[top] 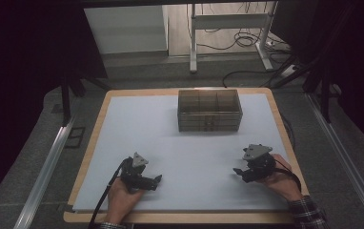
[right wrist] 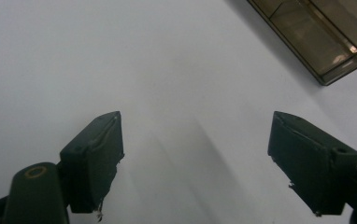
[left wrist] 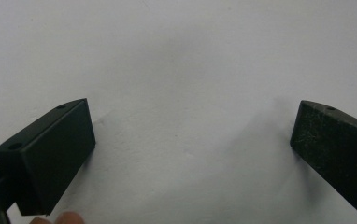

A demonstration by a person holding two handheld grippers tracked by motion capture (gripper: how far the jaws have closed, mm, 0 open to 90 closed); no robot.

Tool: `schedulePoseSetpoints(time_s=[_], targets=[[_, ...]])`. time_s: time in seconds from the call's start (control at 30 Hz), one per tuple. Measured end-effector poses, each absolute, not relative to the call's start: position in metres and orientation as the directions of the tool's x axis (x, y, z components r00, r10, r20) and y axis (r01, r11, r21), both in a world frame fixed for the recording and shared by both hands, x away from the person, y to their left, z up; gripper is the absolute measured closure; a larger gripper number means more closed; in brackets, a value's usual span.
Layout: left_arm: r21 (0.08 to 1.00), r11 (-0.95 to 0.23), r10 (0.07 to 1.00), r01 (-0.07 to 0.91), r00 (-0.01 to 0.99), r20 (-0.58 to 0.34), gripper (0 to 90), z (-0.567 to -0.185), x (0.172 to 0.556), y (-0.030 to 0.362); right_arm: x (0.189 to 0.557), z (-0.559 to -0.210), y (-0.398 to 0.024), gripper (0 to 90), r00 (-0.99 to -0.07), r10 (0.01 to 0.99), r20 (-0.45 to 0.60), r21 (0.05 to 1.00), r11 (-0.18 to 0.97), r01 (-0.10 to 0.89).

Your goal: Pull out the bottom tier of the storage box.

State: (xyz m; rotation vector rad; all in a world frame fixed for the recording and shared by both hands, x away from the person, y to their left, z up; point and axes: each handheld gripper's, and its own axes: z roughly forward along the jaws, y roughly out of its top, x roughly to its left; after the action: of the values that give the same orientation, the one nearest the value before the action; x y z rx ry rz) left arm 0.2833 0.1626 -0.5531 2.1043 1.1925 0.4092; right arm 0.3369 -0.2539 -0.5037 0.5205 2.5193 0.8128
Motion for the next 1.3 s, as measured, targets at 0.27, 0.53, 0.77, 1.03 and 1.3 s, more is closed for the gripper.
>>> schedulePoseSetpoints(time_s=[0.27,0.53,0.77,1.03,1.3], targets=[[0.689,-0.353,0.845,0.633,0.532,-0.055,0.0,-0.553,0.283,0.162,0.342,-0.505,-0.245,25.4,-0.82,0.459,-0.34,0.609,0.773,0.18],[0.689,-0.353,0.845,0.633,0.532,-0.056,0.0,-0.553,0.283,0.163,0.345,-0.507,-0.236,28.5,-0.808,0.432,-0.4,0.577,0.804,0.144],[0.689,-0.352,0.845,0.634,0.532,-0.058,0.0,-0.553,0.283,0.163,0.346,-0.507,-0.23,33.9,-0.787,0.408,-0.462,0.554,0.826,0.103],[0.689,-0.352,0.845,0.634,0.532,-0.058,0.0,-0.553,0.283,0.163,0.347,-0.51,-0.222,38.6,-0.758,0.376,-0.534,0.519,0.853,0.058],[0.689,-0.353,0.845,0.633,0.532,-0.057,0.0,-0.553,0.283,0.163,0.347,-0.514,-0.214,43.8,-0.717,0.343,-0.607,0.481,0.877,0.012]])
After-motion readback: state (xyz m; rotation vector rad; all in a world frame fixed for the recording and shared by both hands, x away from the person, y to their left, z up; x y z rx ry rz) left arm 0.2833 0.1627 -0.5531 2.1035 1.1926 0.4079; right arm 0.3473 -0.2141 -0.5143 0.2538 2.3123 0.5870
